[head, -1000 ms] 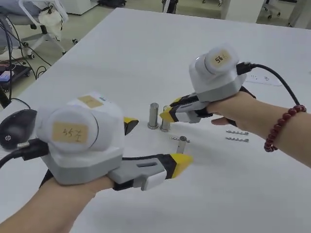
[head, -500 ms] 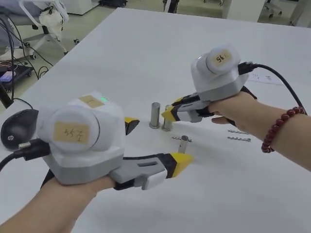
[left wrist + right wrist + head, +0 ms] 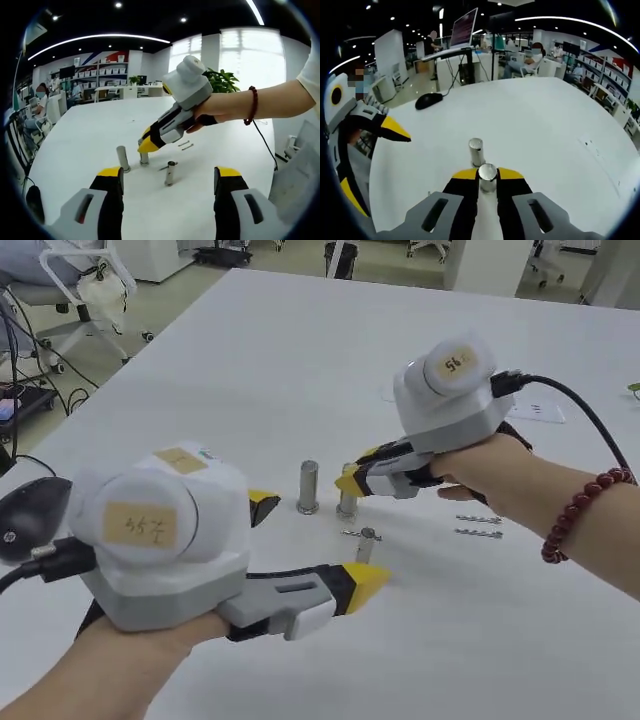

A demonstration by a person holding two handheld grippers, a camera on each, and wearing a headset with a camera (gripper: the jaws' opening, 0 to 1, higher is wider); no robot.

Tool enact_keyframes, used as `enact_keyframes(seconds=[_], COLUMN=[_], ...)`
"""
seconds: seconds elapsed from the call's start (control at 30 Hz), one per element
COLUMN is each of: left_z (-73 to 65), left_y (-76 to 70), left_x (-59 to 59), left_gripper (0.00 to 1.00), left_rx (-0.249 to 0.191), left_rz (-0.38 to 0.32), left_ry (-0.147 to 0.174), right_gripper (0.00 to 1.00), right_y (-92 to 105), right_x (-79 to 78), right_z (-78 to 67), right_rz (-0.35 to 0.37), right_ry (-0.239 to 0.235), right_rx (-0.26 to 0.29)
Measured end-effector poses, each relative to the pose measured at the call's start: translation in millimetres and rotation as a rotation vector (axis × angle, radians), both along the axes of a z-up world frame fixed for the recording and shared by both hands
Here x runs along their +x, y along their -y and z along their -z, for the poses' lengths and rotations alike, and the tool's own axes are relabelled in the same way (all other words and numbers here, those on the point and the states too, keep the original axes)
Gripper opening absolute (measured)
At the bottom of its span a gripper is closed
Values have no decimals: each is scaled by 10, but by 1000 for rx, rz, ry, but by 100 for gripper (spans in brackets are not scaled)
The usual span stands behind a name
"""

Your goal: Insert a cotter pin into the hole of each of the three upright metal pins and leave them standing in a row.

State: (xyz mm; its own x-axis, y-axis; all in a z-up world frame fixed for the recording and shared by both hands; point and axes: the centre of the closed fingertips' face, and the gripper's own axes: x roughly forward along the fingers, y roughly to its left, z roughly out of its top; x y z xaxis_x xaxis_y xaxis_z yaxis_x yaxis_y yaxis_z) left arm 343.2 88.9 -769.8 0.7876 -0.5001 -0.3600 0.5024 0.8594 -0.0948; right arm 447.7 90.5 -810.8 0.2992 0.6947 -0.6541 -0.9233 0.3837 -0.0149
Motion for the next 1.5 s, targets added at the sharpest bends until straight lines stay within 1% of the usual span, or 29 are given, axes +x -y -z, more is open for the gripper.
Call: enact_keyframes(seconds=[0.2, 0.4, 0.53, 0.9, 1.17, 1.4, 1.5], left_z=[-35, -57, -73, -102, -113, -119, -114], left_y=[37, 73, 95, 159, 197, 217, 225], left_x=[-19, -61, -88, -136, -169, -184, -187], left_gripper=[73, 72, 72, 69, 68, 67, 67], left_rx=[2, 4, 4, -2, 1, 1, 2], left_rz=[6, 13, 18, 31, 43, 50, 52], left_ry=[8, 11, 13, 13, 13, 13, 12], right_gripper=[13, 13, 13, 13, 13, 13, 13], right_y=[178, 349, 455, 725, 838, 889, 905], right_x=[-28, -108, -143, -341, -485, -614, -640], right_z=[-2, -7, -14, -30, -7, 33, 55], right_rz=[24, 44, 72, 149, 175, 158, 154], right_ry=[-7, -10, -12, -9, -25, -37, -42], right_rx=[-11, -17, -18, -19, -12, -14, -15])
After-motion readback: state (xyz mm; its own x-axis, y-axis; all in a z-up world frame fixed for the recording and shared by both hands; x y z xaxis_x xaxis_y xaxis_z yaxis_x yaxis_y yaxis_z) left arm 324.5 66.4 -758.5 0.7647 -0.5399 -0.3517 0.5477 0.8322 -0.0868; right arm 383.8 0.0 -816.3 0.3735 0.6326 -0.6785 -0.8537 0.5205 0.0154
